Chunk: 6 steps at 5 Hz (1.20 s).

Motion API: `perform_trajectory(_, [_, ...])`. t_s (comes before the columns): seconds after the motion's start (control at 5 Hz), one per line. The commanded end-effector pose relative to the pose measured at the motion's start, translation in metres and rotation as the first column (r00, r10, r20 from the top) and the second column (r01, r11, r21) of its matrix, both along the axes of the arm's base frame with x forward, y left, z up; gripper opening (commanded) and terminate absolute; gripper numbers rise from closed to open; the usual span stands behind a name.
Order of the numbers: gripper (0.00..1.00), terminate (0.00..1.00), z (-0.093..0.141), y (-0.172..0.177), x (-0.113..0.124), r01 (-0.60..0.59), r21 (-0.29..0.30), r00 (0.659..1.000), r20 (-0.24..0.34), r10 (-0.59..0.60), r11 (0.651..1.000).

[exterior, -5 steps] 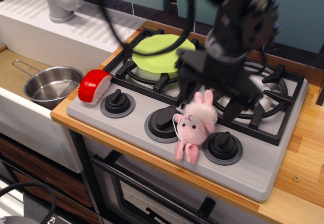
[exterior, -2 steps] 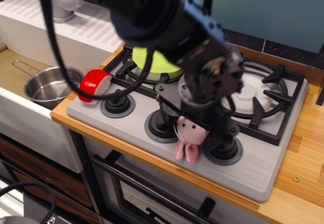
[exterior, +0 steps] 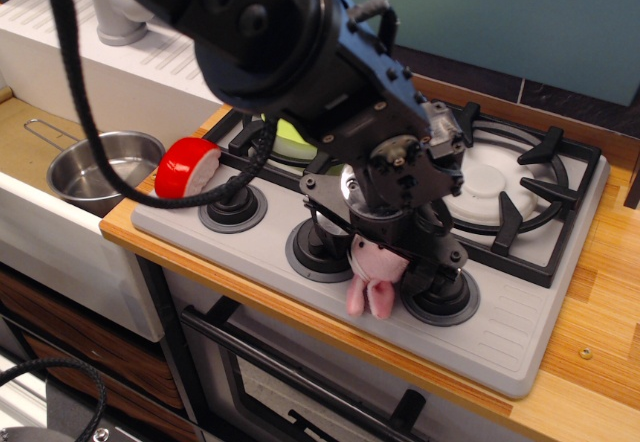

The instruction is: End effector reaching stuffedrabbit

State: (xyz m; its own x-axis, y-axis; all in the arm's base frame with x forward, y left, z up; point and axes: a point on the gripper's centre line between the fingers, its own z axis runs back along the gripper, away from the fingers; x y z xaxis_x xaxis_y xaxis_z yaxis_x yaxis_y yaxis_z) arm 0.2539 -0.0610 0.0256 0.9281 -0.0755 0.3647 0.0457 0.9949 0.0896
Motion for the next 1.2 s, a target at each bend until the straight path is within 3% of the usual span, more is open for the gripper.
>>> perform_trajectory(0.0, [1.0,0.0,-0.0085,-0.0026,0.0045,0.028,0.0,1.0,-0.01,-0.028,1.0])
perform_trajectory(0.8, [1.0,0.0,-0.0085,-0.0026,0.0045,0.028,0.0,1.0,-0.01,-0.028,1.0])
perform_trajectory(1.0, [1.0,1.0,-0.0085,-0.0026,0.0045,0.028,0.0,1.0,-0.01,-0.028,1.0])
